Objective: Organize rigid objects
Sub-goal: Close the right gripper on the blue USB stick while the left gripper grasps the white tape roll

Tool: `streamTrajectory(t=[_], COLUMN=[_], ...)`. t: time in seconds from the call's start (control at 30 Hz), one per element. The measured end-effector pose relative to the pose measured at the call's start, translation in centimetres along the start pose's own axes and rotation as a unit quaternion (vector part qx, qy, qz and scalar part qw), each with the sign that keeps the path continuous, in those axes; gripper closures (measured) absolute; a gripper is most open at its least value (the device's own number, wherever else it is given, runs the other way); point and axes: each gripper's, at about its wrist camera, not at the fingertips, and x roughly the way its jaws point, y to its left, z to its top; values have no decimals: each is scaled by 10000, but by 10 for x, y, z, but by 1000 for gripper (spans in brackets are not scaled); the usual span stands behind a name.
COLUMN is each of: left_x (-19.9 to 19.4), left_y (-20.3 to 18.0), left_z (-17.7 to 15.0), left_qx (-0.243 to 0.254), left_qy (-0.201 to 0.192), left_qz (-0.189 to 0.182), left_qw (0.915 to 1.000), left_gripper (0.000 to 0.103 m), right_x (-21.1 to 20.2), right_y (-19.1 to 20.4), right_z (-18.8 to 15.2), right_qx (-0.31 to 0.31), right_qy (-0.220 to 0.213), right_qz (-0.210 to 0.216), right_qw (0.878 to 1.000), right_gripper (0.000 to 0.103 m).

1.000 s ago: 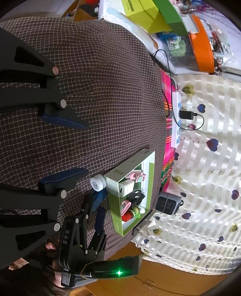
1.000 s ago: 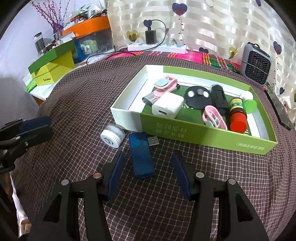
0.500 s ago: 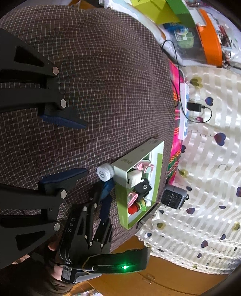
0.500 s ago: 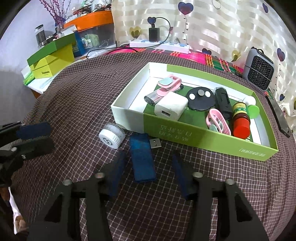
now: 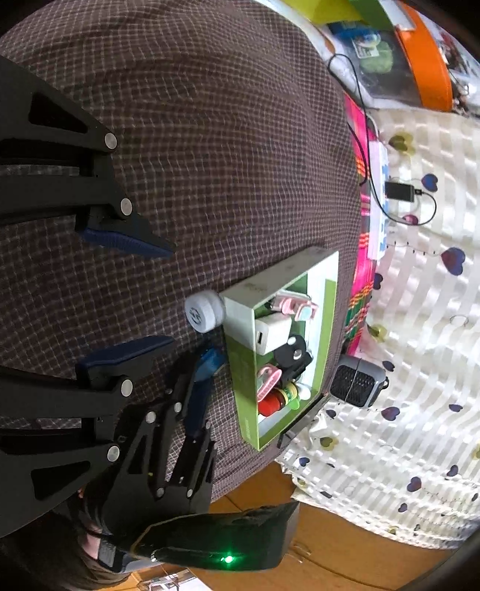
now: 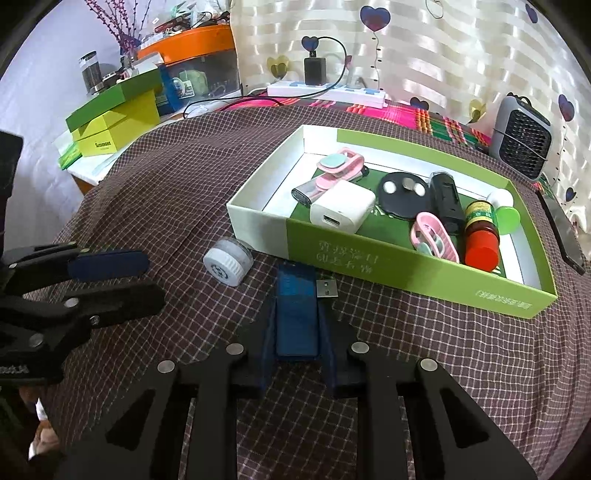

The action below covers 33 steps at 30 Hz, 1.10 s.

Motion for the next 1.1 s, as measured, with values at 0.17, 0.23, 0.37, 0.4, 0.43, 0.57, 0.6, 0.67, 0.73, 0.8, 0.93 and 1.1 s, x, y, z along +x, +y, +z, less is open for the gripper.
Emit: streamTrajectory(t=[0.17,0.23,0.37,0.4,0.43,0.57,0.6,0.67,0.73,0.8,0.93,1.1], left_x=[13,17,25,27,30,35,36,38,40,41,44,45], left_y=[-12,-18,-21,-23,-24,-25,-26,-26,-25,-27,-26,-26], left_z=[8,10,13,14,15,17,17,19,19,20,20,20], left_qx=[135,256,237,264,285,299,310,326,309,375,357,331], left_qy=[40,56,76,85,109,110,98,97,90,76,117,104], left_qz=[163,257,273,318,360,522,565,625,682,788,795,816], left_qw=[9998,9993,9993,9991,9989,9981,9979,9975,9972,9962,9961,9961], left_gripper=[60,60,60,60,60,60,60,60,60,60,60,60], right_x=[-5,-8,-12,-13,-14,-17,-18,-19,-19,-19,-19,-18], right_y=[-11,-16,-25,-28,-30,-36,-37,-39,-41,-42,-44,-44], right_z=[-4,-6,-11,-12,-13,-15,-15,-15,-16,-16,-16,-17], right_qx=[106,144,181,216,237,284,288,307,318,329,348,369], right_qy=[-21,-36,-42,-45,-48,-78,-88,-103,-104,-101,-108,-99], right_qz=[-30,-52,-124,-136,-139,-175,-177,-166,-165,-160,-140,-122], right_qw=[9999,9999,9998,9997,9996,9994,9994,9993,9993,9993,9992,9992], right_gripper=[80,80,80,80,80,80,80,80,80,80,80,80])
